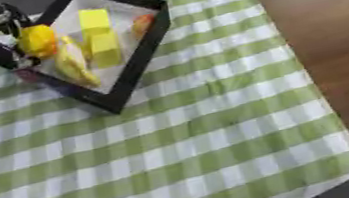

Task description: Pick up objects on the table and place them in the box.

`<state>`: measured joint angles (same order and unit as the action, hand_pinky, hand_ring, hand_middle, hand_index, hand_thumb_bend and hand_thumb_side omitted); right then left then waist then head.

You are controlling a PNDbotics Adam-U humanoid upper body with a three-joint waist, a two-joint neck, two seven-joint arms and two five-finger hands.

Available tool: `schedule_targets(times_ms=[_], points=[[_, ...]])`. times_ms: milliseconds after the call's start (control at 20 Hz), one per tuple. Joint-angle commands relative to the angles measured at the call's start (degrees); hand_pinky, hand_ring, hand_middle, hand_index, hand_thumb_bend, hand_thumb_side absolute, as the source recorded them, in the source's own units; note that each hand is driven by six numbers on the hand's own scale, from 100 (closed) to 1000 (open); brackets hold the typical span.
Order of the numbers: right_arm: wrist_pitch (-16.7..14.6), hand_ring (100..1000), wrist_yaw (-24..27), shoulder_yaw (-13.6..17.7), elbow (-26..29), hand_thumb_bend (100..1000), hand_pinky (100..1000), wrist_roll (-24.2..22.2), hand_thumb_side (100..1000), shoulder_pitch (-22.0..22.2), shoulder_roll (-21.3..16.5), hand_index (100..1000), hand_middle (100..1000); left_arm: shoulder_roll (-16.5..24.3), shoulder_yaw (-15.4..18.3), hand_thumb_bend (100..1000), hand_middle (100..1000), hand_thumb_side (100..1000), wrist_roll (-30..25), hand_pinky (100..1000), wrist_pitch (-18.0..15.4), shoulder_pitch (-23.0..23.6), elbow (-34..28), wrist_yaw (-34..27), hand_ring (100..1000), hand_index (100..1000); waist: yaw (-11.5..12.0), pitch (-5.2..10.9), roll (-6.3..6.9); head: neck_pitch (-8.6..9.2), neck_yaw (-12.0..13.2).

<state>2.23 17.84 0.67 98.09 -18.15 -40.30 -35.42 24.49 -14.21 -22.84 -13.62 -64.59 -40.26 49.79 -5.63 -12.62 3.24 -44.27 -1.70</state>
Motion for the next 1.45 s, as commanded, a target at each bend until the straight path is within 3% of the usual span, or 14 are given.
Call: schedule_targets(times_ms=[50, 450, 700, 800, 900, 1200, 1450], points=[[-0.05, 796, -0.45, 0.46, 0.69, 100, 1000, -0.25, 451, -0.83, -0.96, 826, 690, 0.42, 1.52, 734, 858, 398, 2.21, 827, -2.63, -1.55, 1.42, 1.1, 802, 938, 0.01, -0.04, -0.18, 0.15, 0.09], [-0.15, 797, -0.56, 0.61, 0.4, 100, 1000, -0.27, 451, -0.36, -1.08, 826, 691, 2.45, 2.58, 583, 736, 331, 8.54, 765, -3.23, -3.34, -5.57, -3.11, 688, 835, 0.66, 0.37, -0.44, 0.15, -0.41], [-0.35, 797, -0.02, 1.26, 0.55, 100, 1000, 0.65, 439, 0.42, -1.18, 826, 691, 3.93, 6.89, 430, 683, 290, 13.52, 756, -2.81, -1.41, -13.69, -8.12, 628, 802, 2.15, 1.21, -1.02, 0.15, -1.51], [-0.46, 797, 0.3, 1.72, 0.68, 100, 1000, 1.26, 433, 1.04, -1.26, 826, 691, 4.45, 9.52, 350, 676, 289, 15.5, 769, -3.27, 0.81, -16.91, -10.1, 619, 799, 3.26, 1.58, -1.51, 0.15, -2.48], [-0.67, 797, 0.65, 2.39, 1.02, 100, 1000, 2.11, 428, 1.96, -1.39, 826, 692, 4.48, 12.62, 325, 679, 320, 17.49, 781, -3.16, 3.66, -20.15, -12.09, 622, 804, 4.84, 1.92, -2.1, 0.15, -4.11], [-1.06, 794, 1.47, 3.85, 2.52, 100, 1000, 5.06, 409, 3.58, -0.44, 825, 688, 3.5, 22.38, 327, 669, 389, 23.62, 782, -2.82, 13.5, -30.11, -18.22, 605, 804, 7.73, 2.28, -3.41, 0.15, -7.92], [-0.8, 796, 2.32, 4.59, 3.79, 100, 1000, 7.23, 411, 4.71, 1.55, 822, 687, 0.91, 25.97, 328, 665, 452, 28.49, 785, 1.09, 21.42, -38.03, -23.09, 599, 809, 9.02, 2.18, -4.24, 0.15, -8.6]])
